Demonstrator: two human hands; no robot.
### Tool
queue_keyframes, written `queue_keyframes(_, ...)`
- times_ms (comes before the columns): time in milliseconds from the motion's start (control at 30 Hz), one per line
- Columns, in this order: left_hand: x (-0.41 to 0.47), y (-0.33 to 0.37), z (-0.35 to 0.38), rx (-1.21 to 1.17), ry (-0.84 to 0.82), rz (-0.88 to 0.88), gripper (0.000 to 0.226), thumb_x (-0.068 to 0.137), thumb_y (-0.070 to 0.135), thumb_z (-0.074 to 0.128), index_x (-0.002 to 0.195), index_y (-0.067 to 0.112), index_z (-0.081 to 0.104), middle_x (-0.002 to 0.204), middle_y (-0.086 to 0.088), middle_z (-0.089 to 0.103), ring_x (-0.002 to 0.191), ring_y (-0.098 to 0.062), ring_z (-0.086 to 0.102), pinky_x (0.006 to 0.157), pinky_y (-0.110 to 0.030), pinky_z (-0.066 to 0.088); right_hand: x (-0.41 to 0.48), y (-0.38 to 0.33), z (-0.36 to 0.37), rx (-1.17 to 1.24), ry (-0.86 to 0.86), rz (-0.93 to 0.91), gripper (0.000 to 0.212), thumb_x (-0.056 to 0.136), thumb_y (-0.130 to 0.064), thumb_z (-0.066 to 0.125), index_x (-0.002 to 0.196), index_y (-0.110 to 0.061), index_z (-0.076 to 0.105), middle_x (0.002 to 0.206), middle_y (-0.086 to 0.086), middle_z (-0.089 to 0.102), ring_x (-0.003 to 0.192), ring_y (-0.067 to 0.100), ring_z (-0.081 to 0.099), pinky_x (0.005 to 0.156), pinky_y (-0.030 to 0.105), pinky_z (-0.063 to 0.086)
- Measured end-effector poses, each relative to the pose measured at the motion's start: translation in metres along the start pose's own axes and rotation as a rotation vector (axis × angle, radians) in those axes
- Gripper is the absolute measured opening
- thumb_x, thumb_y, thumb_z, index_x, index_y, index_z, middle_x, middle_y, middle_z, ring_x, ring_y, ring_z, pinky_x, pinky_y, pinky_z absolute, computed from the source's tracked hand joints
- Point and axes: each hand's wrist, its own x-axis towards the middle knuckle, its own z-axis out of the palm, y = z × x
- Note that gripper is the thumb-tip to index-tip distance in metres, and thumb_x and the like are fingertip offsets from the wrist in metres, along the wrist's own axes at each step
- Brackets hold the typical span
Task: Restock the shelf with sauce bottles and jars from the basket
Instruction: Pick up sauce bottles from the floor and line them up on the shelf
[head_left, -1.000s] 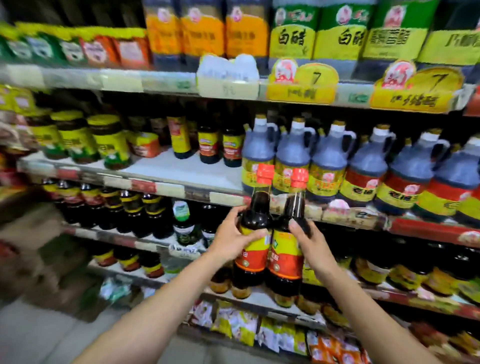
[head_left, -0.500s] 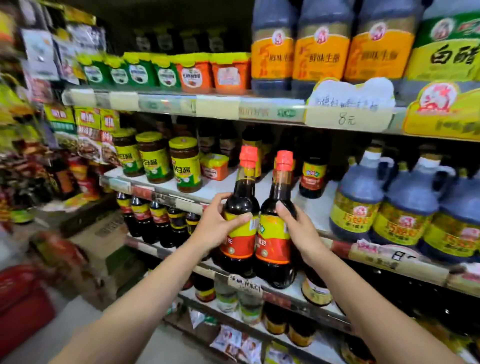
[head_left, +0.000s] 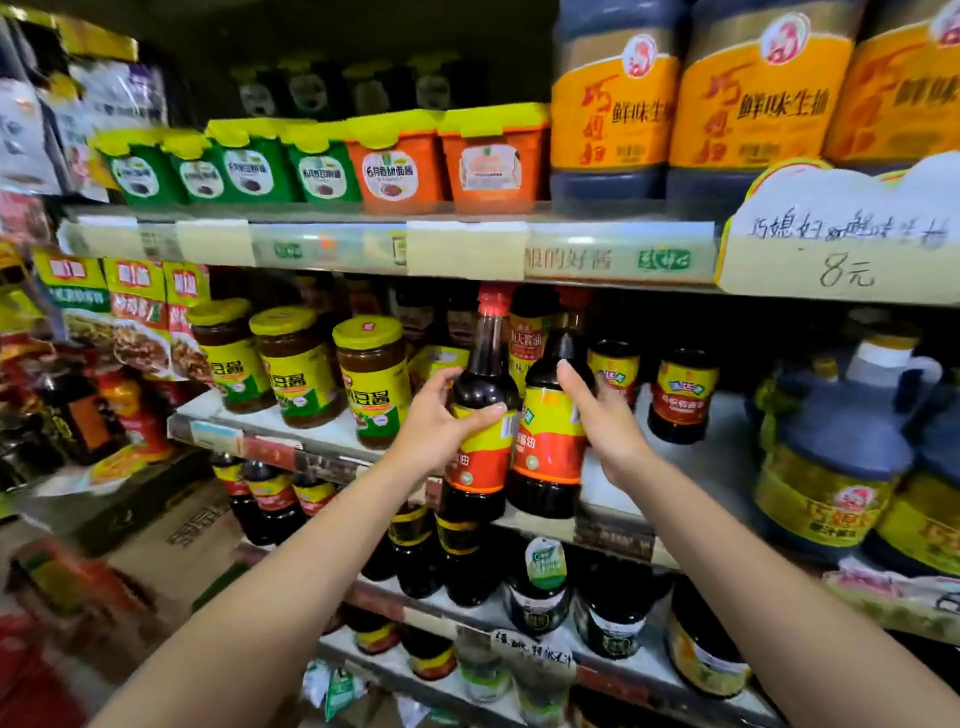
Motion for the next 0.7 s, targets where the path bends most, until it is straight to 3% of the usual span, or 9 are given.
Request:
queue_keyframes(67,0.018,-0.002,-0.006,-0.053,-0.027,0.036,0.064,0.068,0.020,0.077,0.122,0.021,0.042,0.120,-0.009,0.060,0.098,-0.015,0.063,0.081,-0.030,0.054,0.009,0.001,0.005,-0.027,0.067,-0.041,0.028,0.076,-0.053,0.059,0.099,-0.038,0.056,0.110,-0.010,0.063,0.100,0.009,0.060,0.092,0.037,0.048)
queue_keyframes(133,0.039,-0.004,-0.013,-0.066,-0.052,0.078,0.059,0.066,0.023,0.079,0.113,0.027,0.043,0.110,-0.002,0.062,0.090,-0.005,0.062,0.071,-0.020,0.052,0.016,0.003,0.011,-0.102,0.168,-0.062,0.044,0.078,-0.051,0.059,0.115,-0.029,0.053,0.110,-0.009,0.059,0.105,0.012,0.057,0.096,0.036,0.046)
queue_keyframes(200,0.053,-0.005,-0.014,-0.051,-0.026,0.131,0.059,0.064,0.025,0.081,0.110,0.030,0.043,0.103,0.005,0.061,0.092,-0.004,0.060,0.077,-0.023,0.050,0.016,0.002,0.011,-0.211,0.229,-0.089,0.051,0.079,-0.050,0.060,0.122,-0.024,0.050,0.110,-0.008,0.057,0.106,0.013,0.055,0.093,0.033,0.044)
queue_keyframes(333,0.079,-0.009,-0.012,-0.011,-0.077,0.213,0.065,0.062,0.025,0.082,0.114,0.025,0.044,0.100,0.008,0.062,0.097,-0.012,0.061,0.086,-0.028,0.049,0.016,0.006,0.014,-0.347,0.302,-0.128,0.041,0.081,-0.041,0.062,0.115,-0.027,0.044,0.107,-0.008,0.057,0.100,0.009,0.053,0.085,0.026,0.041)
queue_keyframes(467,0.079,-0.023,-0.001,0.022,-0.107,0.290,0.067,0.060,0.029,0.083,0.115,0.027,0.044,0.099,0.013,0.059,0.100,-0.010,0.057,0.082,-0.010,0.044,0.013,0.010,0.011,-0.357,0.295,-0.139,0.042,0.083,-0.035,0.063,0.119,-0.024,0.044,0.114,-0.002,0.059,0.107,0.014,0.056,0.091,0.032,0.046)
queue_keyframes(533,0.077,-0.032,0.005,0.042,-0.118,0.314,0.070,0.060,0.032,0.083,0.118,0.024,0.045,0.105,0.008,0.060,0.105,-0.012,0.057,0.088,-0.014,0.043,0.013,0.011,0.008,-0.368,0.269,-0.156,0.041,0.083,-0.031,0.062,0.120,-0.025,0.044,0.115,-0.002,0.059,0.105,0.012,0.057,0.087,0.026,0.048)
queue_keyframes(633,0.072,-0.037,0.014,0.026,-0.057,0.303,0.072,0.060,0.035,0.082,0.121,0.025,0.045,0.102,0.016,0.055,0.101,-0.005,0.052,0.078,-0.002,0.036,0.015,0.006,-0.004,-0.384,0.148,-0.123,0.044,0.083,-0.024,0.063,0.121,-0.028,0.042,0.115,-0.011,0.057,0.100,-0.003,0.057,0.077,0.012,0.048)
queue_keyframes(700,0.071,-0.038,0.018,0.010,-0.005,0.275,0.073,0.061,0.036,0.082,0.122,0.025,0.044,0.104,0.014,0.054,0.101,-0.004,0.050,0.078,-0.007,0.035,0.017,0.000,-0.015,-0.339,0.025,-0.046,0.052,0.079,-0.025,0.064,0.125,-0.028,0.040,0.116,-0.018,0.055,0.101,-0.010,0.055,0.077,0.009,0.047)
